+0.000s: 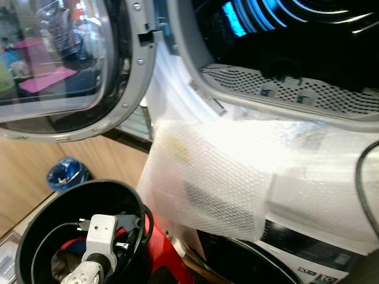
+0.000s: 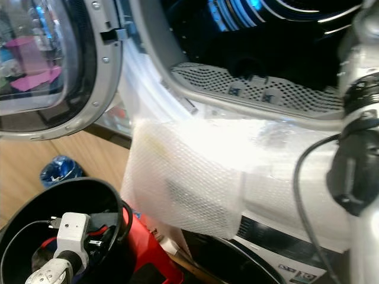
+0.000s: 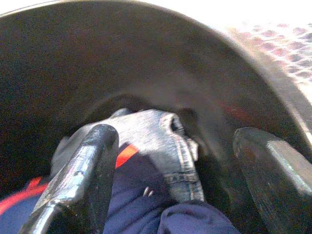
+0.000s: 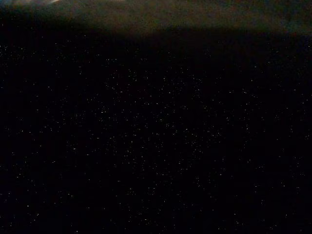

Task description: Clothes washing

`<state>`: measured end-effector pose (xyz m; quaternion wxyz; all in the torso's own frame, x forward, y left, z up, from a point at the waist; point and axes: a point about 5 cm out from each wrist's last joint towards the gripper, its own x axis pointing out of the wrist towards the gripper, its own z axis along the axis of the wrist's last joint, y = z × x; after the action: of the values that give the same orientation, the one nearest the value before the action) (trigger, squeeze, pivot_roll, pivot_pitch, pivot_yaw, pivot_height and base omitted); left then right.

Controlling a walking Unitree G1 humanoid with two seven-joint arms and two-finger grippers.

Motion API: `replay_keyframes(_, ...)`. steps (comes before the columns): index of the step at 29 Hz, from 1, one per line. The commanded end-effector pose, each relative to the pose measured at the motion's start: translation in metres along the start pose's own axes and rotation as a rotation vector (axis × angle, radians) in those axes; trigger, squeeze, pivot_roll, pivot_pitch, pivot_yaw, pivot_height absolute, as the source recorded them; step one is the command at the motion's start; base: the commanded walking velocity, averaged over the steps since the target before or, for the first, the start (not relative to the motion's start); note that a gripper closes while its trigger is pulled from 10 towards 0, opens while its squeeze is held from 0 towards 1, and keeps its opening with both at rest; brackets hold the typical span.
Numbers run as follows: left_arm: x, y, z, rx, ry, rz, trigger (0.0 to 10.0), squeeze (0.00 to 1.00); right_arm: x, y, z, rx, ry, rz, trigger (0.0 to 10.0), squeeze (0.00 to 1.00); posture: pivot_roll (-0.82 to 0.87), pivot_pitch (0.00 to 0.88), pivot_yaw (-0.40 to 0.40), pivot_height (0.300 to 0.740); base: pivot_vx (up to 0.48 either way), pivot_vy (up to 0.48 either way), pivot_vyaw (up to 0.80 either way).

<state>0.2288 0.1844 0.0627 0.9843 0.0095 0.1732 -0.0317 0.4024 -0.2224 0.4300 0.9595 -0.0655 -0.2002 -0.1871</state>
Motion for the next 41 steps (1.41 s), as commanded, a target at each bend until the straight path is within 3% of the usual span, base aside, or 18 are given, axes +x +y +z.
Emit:
replay_keyframes(1, -0.001, -0.008, 0.001, 0.003, 0.008, -0.046, 10.0, 0.00, -0.005, 0.022, -0.018, -0.064, 0.066, 0.140, 10.0, 0.00, 0.01, 0.098, 0.083, 0.740, 0.000, 0.000, 0.00)
replay_keyframes(3, -0.001, -0.008, 0.000, 0.002, 0.012, -0.048, 10.0, 0.00, -0.009, 0.034, -0.027, -0.067, 0.098, 0.231, 10.0, 0.00, 0.00, 0.101, 0.084, 0.740, 0.000, 0.000, 0.00)
replay_keyframes(5, -0.001, -0.009, -0.001, 0.003, 0.020, -0.053, 10.0, 0.00, -0.010, 0.036, -0.028, -0.068, 0.100, 0.243, 10.0, 0.00, 0.00, 0.101, 0.086, 0.740, 0.000, 0.000, 0.00)
replay_keyframes(8, 0.000, -0.012, -0.002, 0.004, 0.029, -0.072, 10.0, 0.00, -0.011, 0.038, -0.027, -0.151, 0.097, 0.340, 10.0, 0.00, -0.02, 0.111, 0.086, 0.740, 0.000, 0.000, 0.00)
replay_keyframes(10, 0.000, -0.013, -0.002, 0.005, 0.032, -0.077, 10.0, 0.00, -0.011, 0.038, -0.027, -0.174, 0.094, 0.370, 10.0, 0.00, -0.02, 0.111, 0.086, 0.740, 0.000, 0.000, 0.00)
replay_keyframes(13, 0.001, -0.015, -0.001, 0.012, 0.030, -0.089, 10.0, 0.00, -0.006, 0.024, -0.014, -0.249, 0.023, 0.338, 10.0, 0.00, -0.02, 0.111, 0.087, 0.740, 0.000, 0.000, 0.00)
replay_keyframes(16, 0.001, -0.015, 0.000, 0.007, 0.027, -0.086, 10.0, 0.00, 0.000, 0.005, 0.000, -0.119, 0.003, 0.214, 10.0, 0.00, -0.02, 0.108, 0.087, 0.740, 0.000, 0.000, 0.00)
replay_keyframes(17, 0.001, -0.015, 0.000, 0.007, 0.027, -0.086, 10.0, 0.00, 0.000, 0.005, 0.000, -0.119, 0.003, 0.214, 10.0, 0.00, -0.02, 0.108, 0.087, 0.740, 0.000, 0.000, 0.00)
replay_keyframes(19, 0.001, -0.016, -0.001, 0.006, 0.027, -0.086, 10.0, 0.00, 0.002, 0.000, 0.012, 0.177, 0.034, 0.233, 10.0, 0.00, -0.03, 0.110, 0.085, 0.740, 0.000, 0.000, 0.00)
replay_keyframes(22, 0.001, -0.016, -0.001, 0.006, 0.029, -0.088, 10.0, 0.00, 0.001, 0.005, 0.013, 0.236, 0.070, 0.320, 10.0, 0.00, -0.04, 0.113, 0.082, 0.740, 0.000, 0.000, 0.00)
replay_keyframes(25, 0.001, -0.017, -0.002, 0.005, 0.035, -0.093, 10.0, 0.00, -0.003, 0.012, -0.003, 0.313, 0.196, 0.389, 10.0, 0.00, -0.05, 0.116, 0.068, 0.740, 0.000, 0.000, 0.00)
replay_keyframes(29, 0.000, -0.017, -0.004, 0.021, 0.029, -0.083, 10.0, 0.00, -0.008, 0.014, -0.016, 0.346, 0.316, 0.444, 10.0, 0.00, -0.05, 0.119, 0.059, 0.740, 0.000, 0.000, 0.00)
replay_keyframes(33, -0.001, -0.009, 0.004, 0.016, -0.038, -0.008, 10.0, 0.00, -0.010, 0.014, -0.016, 0.329, 0.329, 0.493, 10.0, 0.00, -0.06, 0.122, 0.053, 0.740, 0.000, 0.000, 0.00)
replay_keyframes(34, -0.001, 0.000, 0.012, -0.005, -0.094, 0.066, 10.0, 0.00, -0.014, 0.016, -0.019, 0.319, 0.332, 0.556, 10.0, 0.00, -0.06, 0.121, 0.052, 0.740, 0.000, 0.000, 0.00)
replay_keyframes(37, 0.000, 0.008, 0.017, 0.000, -0.122, 0.109, 10.0, 0.00, -0.019, 0.017, -0.025, 0.325, 0.357, 0.567, 10.0, 0.00, -0.06, 0.122, 0.051, 0.740, 0.000, 0.000, 0.00)
replay_keyframes(41, 0.000, 0.030, 0.022, 0.003, -0.133, 0.245, 10.0, 0.00, -0.032, 0.017, -0.037, 0.329, 0.385, 0.589, 10.0, 0.00, -0.06, 0.120, 0.053, 0.740, 0.000, 0.000, 0.00)
